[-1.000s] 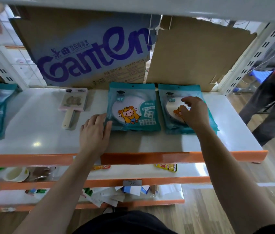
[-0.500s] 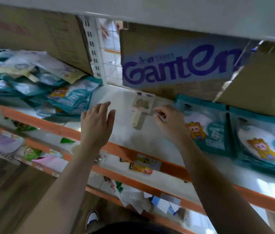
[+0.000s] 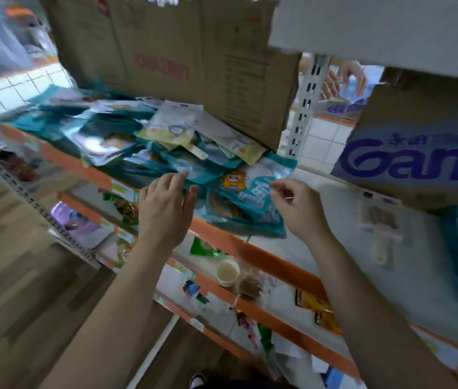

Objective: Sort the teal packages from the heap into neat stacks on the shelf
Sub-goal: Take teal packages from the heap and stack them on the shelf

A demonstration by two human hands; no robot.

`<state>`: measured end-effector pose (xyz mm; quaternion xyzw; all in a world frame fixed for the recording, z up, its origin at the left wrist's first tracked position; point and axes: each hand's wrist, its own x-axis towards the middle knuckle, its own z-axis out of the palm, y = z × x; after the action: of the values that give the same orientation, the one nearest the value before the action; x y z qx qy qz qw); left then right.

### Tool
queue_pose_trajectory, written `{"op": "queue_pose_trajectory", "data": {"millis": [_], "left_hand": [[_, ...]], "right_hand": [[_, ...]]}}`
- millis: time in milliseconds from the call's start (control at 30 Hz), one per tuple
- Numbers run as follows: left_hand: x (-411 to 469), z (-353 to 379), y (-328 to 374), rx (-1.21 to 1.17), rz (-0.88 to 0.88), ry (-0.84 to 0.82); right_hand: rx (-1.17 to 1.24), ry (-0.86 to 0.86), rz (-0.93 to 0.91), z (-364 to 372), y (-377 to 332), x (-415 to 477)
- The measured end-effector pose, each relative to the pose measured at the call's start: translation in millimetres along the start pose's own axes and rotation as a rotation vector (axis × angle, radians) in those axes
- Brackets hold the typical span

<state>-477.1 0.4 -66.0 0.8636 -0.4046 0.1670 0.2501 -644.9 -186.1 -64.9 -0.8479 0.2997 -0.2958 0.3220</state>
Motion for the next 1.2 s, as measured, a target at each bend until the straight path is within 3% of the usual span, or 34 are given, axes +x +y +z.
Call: {"op": "queue_pose_trajectory", "data": {"millis": [500,833,1200], "left_hand": [[90.2,-25.1,-166.9,0.008,-0.056,0.093],[210.6,-16.4,-262.1,-0.06,-0.108,0.185],[275.1,21.3,-384.6,-0.263,-0.218,0.074]], "right_hand": [[0.208,-0.031,-0.08,146.4,-121.6,131.0],[0.24,-0.078,-0.112,210.8,-165.8,255.7],[0.173,-0.05,0.012,284.8,-212.3,321.0]]}}
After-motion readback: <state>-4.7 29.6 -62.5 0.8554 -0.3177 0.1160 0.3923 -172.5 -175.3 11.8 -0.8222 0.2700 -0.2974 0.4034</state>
